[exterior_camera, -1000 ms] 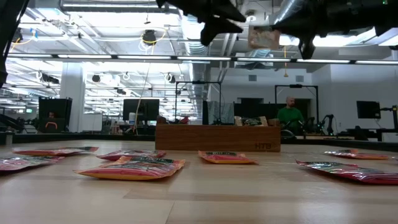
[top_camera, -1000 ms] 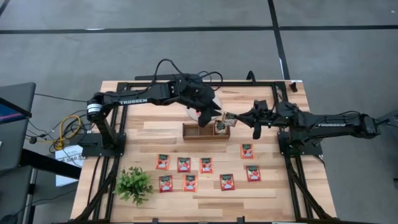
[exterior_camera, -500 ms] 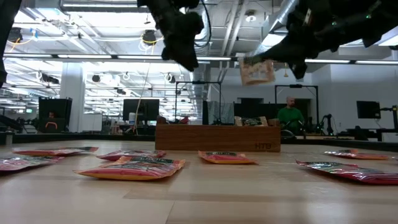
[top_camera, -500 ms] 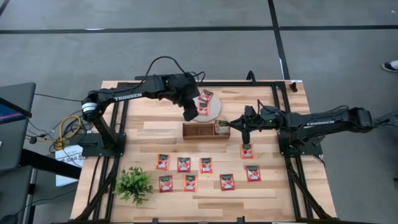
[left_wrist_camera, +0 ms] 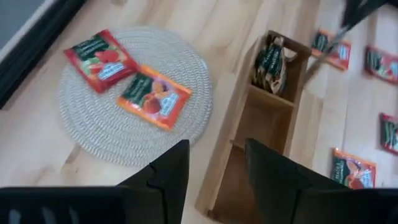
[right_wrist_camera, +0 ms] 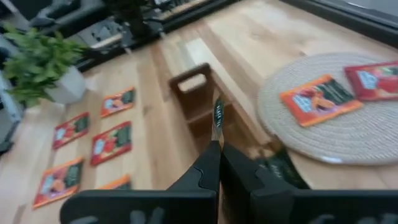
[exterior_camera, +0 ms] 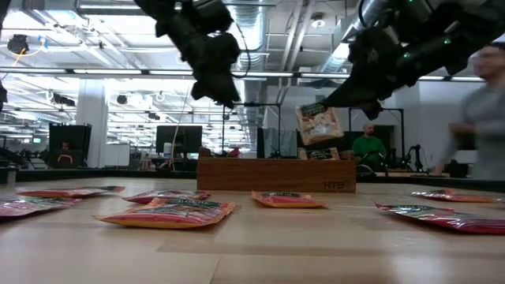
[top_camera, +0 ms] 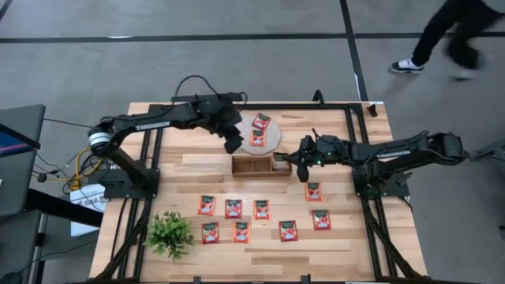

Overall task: Pick & Place Tea
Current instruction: Put the brown tea bag into the right section of the wooden organizer

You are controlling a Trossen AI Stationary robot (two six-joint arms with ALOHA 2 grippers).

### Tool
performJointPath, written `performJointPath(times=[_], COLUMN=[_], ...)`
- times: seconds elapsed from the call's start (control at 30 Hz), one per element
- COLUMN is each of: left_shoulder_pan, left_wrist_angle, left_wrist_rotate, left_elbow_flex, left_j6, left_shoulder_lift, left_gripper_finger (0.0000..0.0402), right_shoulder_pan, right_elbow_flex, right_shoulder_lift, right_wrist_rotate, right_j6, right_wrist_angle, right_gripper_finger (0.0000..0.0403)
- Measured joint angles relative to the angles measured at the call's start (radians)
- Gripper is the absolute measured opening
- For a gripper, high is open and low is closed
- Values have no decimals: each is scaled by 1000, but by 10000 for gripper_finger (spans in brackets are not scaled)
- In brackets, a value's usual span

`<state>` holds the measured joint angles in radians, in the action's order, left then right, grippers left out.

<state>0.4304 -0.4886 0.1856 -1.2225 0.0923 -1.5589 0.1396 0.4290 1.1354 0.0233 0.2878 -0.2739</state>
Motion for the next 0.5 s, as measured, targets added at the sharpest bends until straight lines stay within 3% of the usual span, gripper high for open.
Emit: performJointPath(times=[0.5], left_shoulder_pan=[29], left_wrist_angle=[205], left_wrist_rotate=[35], left_elbow_flex=[275], left_j6=[34], left_shoulder_lift=[338], left_gripper_finger=[147], right_shoulder_pan=[32], right_elbow_flex=[-18], right_shoulder_lift=[0], right_wrist_rotate=[1], right_j6=[0], right_wrist_angle=[31], right_gripper_finger=[0])
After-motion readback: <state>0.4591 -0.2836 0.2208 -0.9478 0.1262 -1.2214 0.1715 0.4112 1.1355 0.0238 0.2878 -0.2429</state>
